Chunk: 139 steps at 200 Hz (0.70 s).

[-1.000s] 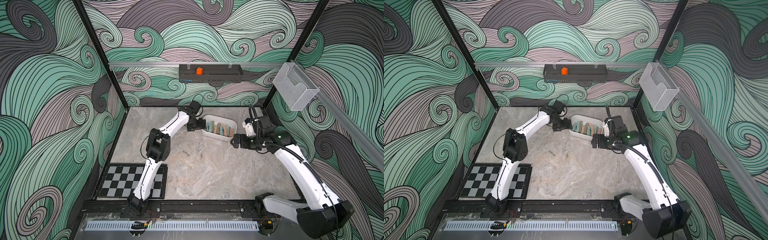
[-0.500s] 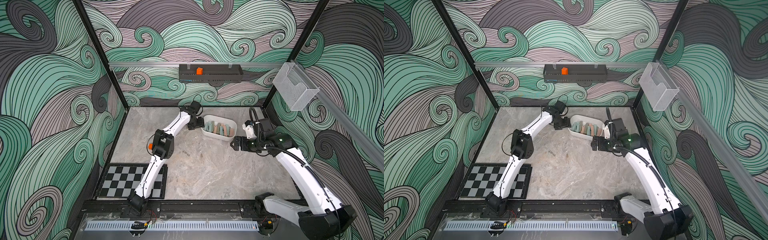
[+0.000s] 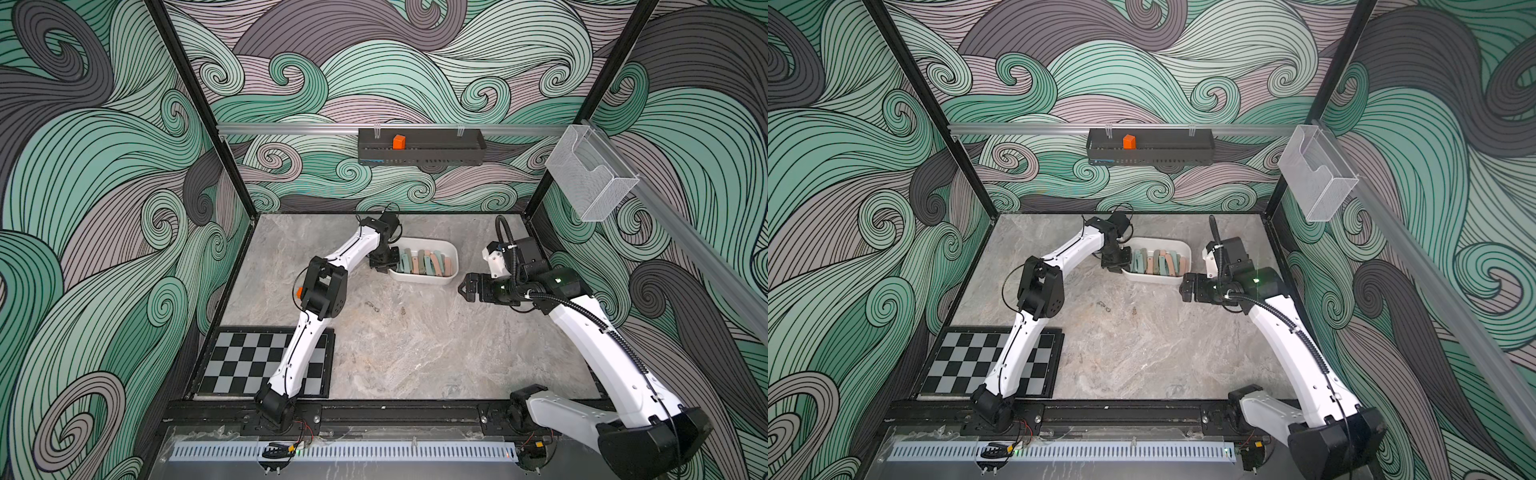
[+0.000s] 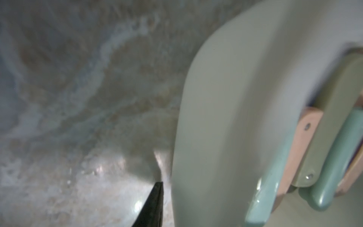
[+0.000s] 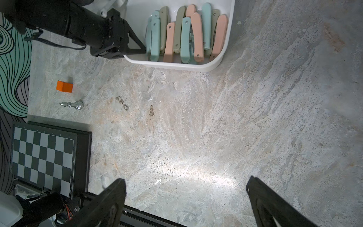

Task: Take the fruit knife out of the storage box
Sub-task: Move the storage box to the center of the board.

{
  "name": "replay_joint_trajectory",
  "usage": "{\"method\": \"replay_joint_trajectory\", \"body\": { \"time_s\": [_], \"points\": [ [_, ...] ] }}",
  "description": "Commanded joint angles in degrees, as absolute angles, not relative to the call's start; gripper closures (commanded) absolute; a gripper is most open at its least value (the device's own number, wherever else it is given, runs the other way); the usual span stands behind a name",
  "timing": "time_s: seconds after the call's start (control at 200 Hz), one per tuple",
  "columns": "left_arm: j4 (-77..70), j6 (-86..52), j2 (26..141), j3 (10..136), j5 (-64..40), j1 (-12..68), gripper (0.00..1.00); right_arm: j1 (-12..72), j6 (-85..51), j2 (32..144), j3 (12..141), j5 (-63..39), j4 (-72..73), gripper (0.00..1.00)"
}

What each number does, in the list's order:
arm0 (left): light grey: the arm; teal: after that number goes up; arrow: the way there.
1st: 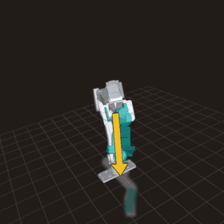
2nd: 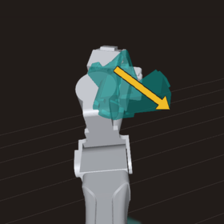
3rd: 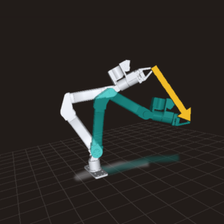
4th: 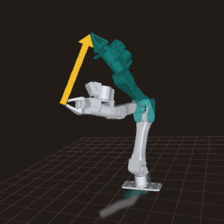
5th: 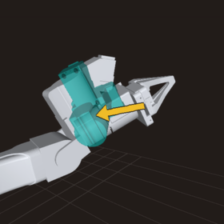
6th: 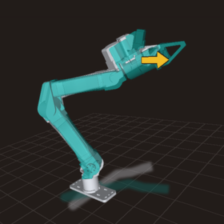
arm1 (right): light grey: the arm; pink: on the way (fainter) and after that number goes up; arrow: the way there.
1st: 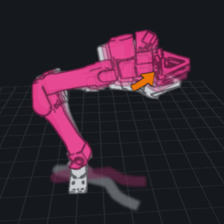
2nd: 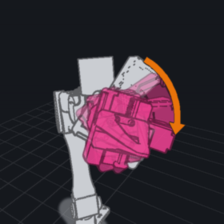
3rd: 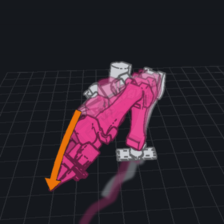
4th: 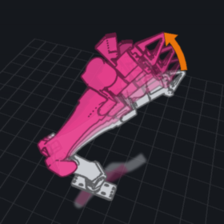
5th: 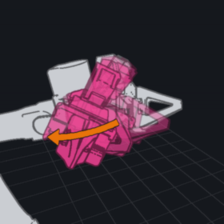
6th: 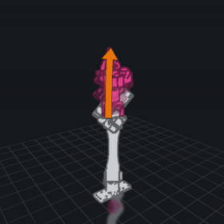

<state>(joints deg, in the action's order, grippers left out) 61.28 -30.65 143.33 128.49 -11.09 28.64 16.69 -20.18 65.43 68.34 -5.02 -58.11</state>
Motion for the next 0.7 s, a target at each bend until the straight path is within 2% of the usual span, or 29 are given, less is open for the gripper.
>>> {"method": "replay_joint_trajectory", "body": {
  "time_s": [0.0, 0.13, 0.295, 0.54, 0.595, 0.69],
  "points": [
    [63.49, -31.05, 135.01, 117.82, -11.44, 28.99, 0.7, 17.04, -21.87, 66.93, 67.94, -6.72, -56.64, 0.02],
    [55.83, -32.91, 124.1, 100.15, -12.66, 30.18, 0.7, 17.2, -22.85, 68.61, 67.7, -8.17, -56.23, 0.02],
    [49.4, -35.13, 114.38, 84.48, -15.37, 32.31, 0.69, 17.36, -23.32, 69.61, 67.03, -8.44, -55.28, 0.02],
    [48.96, -31.01, 107.86, 79.15, -13.43, 33.32, 0.64, 19.23, -22.6, 71.94, 67.41, -5.98, -54.36, 0.02],
    [51.32, -29.75, 107.3, 80.98, -11.79, 33.31, 0.58, 19.72, -22.06, 72.63, 67.61, -5.26, -54.18, 0.02],
    [54.97, -28.57, 105.59, 83.54, -8.5, 33.31, 0.36, 20.84, -20.54, 74.4, 69.12, -4.76, -54.15, 0.02]
  ]
}}
